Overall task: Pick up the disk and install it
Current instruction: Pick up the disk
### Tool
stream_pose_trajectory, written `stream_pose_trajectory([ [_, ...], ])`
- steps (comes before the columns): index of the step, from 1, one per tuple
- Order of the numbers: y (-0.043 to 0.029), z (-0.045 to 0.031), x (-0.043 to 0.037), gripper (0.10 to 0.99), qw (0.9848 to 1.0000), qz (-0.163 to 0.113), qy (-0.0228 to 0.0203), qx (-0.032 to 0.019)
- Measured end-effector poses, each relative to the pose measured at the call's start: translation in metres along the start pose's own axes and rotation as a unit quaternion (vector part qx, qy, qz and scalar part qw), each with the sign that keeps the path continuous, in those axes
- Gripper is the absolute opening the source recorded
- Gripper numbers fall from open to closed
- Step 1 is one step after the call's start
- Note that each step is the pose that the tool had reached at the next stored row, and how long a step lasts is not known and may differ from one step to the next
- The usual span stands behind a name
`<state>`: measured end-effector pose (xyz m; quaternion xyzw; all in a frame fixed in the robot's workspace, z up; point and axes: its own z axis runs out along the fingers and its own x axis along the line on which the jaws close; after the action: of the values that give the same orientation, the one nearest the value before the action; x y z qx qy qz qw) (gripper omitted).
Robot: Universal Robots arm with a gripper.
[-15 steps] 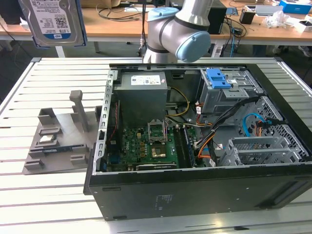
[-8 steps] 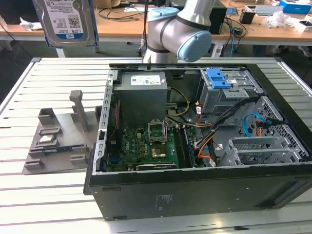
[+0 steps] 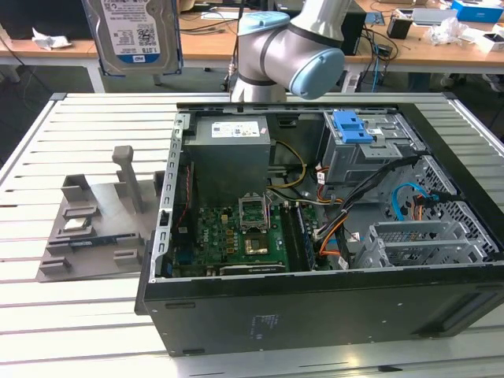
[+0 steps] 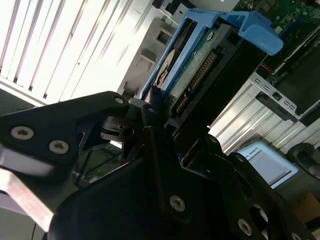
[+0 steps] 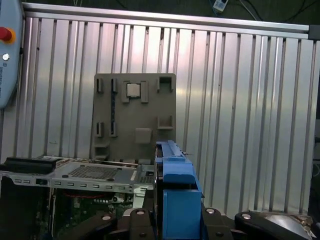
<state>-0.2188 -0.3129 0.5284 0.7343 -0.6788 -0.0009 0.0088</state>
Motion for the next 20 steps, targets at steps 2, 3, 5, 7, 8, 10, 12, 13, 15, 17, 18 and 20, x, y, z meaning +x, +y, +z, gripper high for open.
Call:
stream_pose_trajectory([
  [2, -0.0058, 0.0000, 0.0005, 0.369, 1.0000, 0.000, 0.0000, 0.0000],
  [3, -0.0095, -0.0001, 0.0008, 0.369, 1.0000, 0.000, 0.0000, 0.0000],
  [5, -0.0170, -0.0002, 0.0013, 0.369, 1.0000, 0.000, 0.0000, 0.0000],
  [7, -0.0227, -0.0002, 0.0018, 0.369, 1.0000, 0.000, 0.0000, 0.0001],
  [8, -0.0254, -0.0003, 0.0020, 0.369, 1.0000, 0.000, 0.0000, 0.0000],
  [10, -0.0329, -0.0004, 0.0026, 0.369, 1.0000, 0.000, 0.0000, 0.0000],
  [12, -0.0404, -0.0005, 0.0032, 0.369, 1.0000, 0.000, 0.0000, 0.0000],
  [13, -0.0462, -0.0006, 0.0037, 0.369, 1.0000, 0.000, 0.0000, 0.0000],
  [15, -0.0555, -0.0007, 0.0044, 0.369, 1.0000, 0.000, 0.0000, 0.0000],
  [17, -0.0613, -0.0008, 0.0048, 0.369, 1.0000, 0.000, 0.0000, 0.0000],
  [18, -0.0644, -0.0008, 0.0050, 0.369, 1.0000, 0.000, 0.0000, 0.0000],
  [20, -0.0731, -0.0010, 0.0057, 0.369, 1.0000, 0.000, 0.0000, 0.0000],
])
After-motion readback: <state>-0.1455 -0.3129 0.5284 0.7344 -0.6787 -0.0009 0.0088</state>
